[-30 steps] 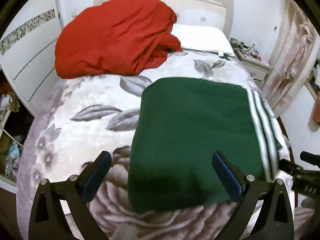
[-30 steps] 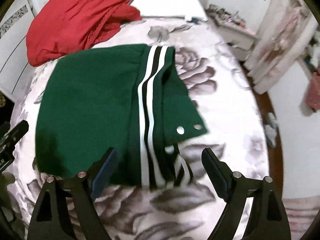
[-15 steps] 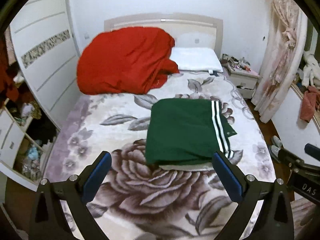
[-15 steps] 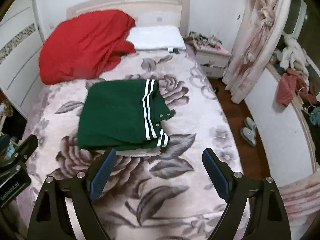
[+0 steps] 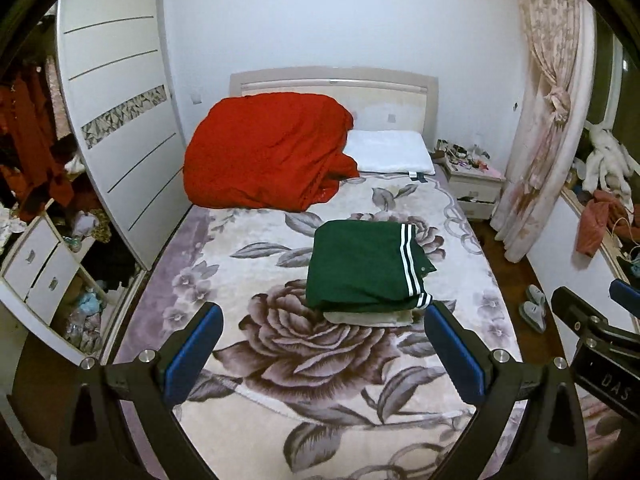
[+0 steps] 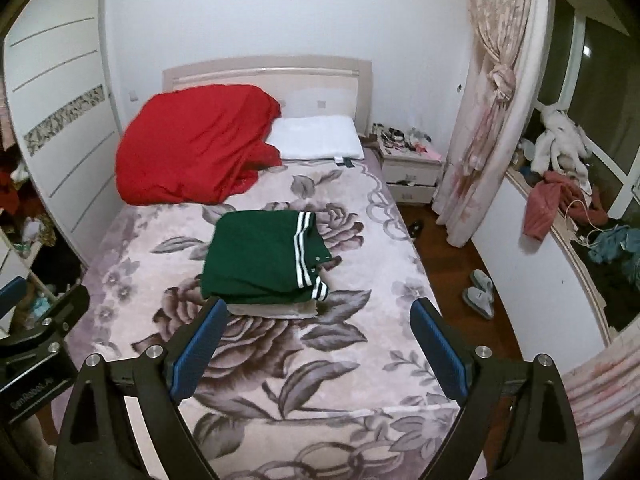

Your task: Fold large clothes

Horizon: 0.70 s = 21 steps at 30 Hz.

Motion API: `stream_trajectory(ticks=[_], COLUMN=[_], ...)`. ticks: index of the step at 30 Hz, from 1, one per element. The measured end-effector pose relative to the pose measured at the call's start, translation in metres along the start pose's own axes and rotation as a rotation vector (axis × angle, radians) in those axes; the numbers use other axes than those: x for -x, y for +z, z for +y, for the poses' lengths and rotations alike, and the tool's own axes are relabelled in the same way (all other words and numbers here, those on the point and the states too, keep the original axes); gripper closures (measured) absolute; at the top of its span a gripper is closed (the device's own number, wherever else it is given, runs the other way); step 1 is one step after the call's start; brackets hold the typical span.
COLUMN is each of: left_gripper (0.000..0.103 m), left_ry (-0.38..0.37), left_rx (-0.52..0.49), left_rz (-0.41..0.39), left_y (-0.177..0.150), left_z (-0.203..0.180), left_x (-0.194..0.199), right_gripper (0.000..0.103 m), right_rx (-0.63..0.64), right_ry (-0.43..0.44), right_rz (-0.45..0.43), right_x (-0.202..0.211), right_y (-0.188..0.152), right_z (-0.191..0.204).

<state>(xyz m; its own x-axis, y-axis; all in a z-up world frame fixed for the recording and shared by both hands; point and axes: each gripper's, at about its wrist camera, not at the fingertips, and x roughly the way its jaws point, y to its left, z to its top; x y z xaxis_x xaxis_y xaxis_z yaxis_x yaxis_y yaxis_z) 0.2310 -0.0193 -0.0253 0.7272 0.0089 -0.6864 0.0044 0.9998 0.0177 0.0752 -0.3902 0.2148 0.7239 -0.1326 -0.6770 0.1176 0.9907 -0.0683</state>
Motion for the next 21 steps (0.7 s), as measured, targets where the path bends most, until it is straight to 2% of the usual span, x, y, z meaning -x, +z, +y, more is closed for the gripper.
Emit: stream_trajectory(ticks=[7,12,21], left_gripper=[0.000,0.000,0.000], left_ry=[0.006,0.016,0.022], left_rx=[0.000,0.006,0.013], left_rz=[0.035,0.021,-0.013], left_y=[-0.009,-0.017,-0.021], left_z=[-0.001,0.000,0.000], left_x=[0.026,0.041,0.055], right_gripper=[0.009,0.008,0.006], right_rx=[0.007,0.009,0.015], right_ry=[0.020,0.004,0.010], right_rz=[-0.015,-0.040,-0.056], right_x=[0.048,0.074,0.093], right_y=[-0.013,-0.015,-0.015], right_z=[-0.001,-0.004,-0.008])
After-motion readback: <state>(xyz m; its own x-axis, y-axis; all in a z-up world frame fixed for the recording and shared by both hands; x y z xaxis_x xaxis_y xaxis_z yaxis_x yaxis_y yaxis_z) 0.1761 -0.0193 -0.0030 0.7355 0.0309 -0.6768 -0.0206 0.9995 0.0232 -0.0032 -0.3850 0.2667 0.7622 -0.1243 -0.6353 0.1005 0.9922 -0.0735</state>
